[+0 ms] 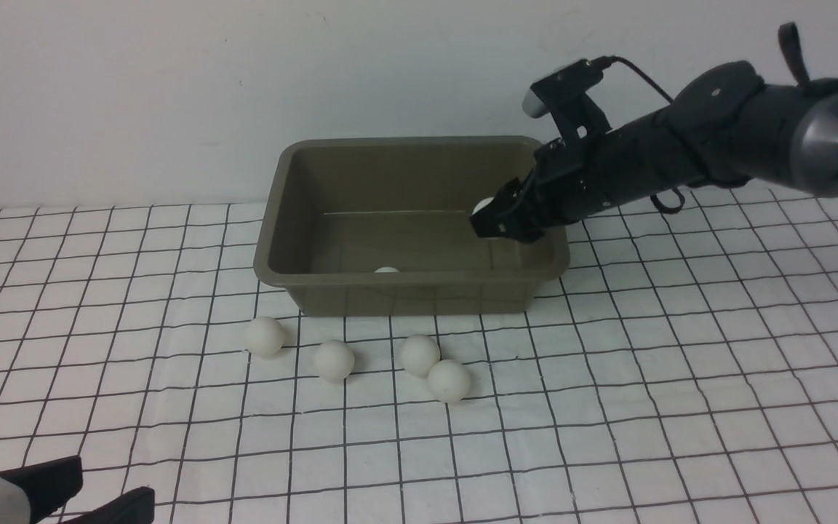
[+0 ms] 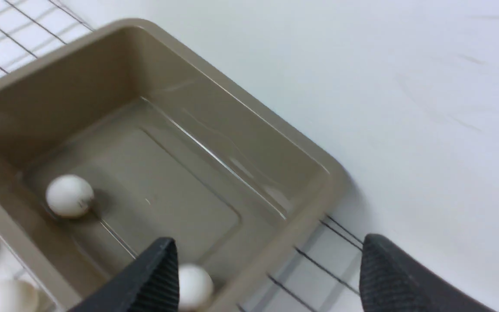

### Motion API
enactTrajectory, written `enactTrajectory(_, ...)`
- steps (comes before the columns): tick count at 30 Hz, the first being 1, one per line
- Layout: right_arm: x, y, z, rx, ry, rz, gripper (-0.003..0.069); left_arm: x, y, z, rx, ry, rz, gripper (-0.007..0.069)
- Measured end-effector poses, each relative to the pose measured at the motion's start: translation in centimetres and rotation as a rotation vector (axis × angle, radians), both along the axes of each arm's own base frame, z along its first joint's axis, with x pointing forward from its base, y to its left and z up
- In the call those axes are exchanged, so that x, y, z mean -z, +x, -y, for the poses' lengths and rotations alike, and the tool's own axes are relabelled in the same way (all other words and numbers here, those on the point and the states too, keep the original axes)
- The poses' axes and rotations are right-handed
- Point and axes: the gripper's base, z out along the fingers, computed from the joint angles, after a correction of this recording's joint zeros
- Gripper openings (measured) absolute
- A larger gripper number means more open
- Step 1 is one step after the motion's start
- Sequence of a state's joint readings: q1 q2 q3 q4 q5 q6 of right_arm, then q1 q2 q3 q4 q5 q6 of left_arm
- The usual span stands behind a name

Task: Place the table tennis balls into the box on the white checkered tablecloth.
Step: 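Release the ping pong ball into the bin and lift the gripper away, then reach for and grasp a ping pong ball on the table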

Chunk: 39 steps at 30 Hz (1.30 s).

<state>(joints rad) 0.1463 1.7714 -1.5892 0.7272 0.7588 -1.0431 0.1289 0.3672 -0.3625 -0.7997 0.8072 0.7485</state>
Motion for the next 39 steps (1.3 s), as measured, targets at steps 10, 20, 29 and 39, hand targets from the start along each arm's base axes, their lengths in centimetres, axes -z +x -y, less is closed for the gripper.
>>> enactTrajectory(10,-2.8,-4.9,2.1,0.008,-0.035,-0.247,0.0508,-0.1,0.5,0.1,0.006,-0.029,0.000,0.0429)
enactTrajectory(20,-1.6,-7.8,-5.8,-0.244,-0.038,-0.388,0.0489,-0.2,0.6,0.0,0.004,-0.017,0.014,0.0429)
enactTrajectory(29,5.5,-7.0,-11.5,-0.296,-0.162,-0.575,0.0443,-0.2,0.6,0.0,0.006,-0.014,0.016,0.0429)
enactTrajectory(39,10.9,-5.6,-14.1,-0.284,-0.211,-0.625,0.0441,-0.2,0.6,0.0,0.006,-0.011,0.016,0.0429)
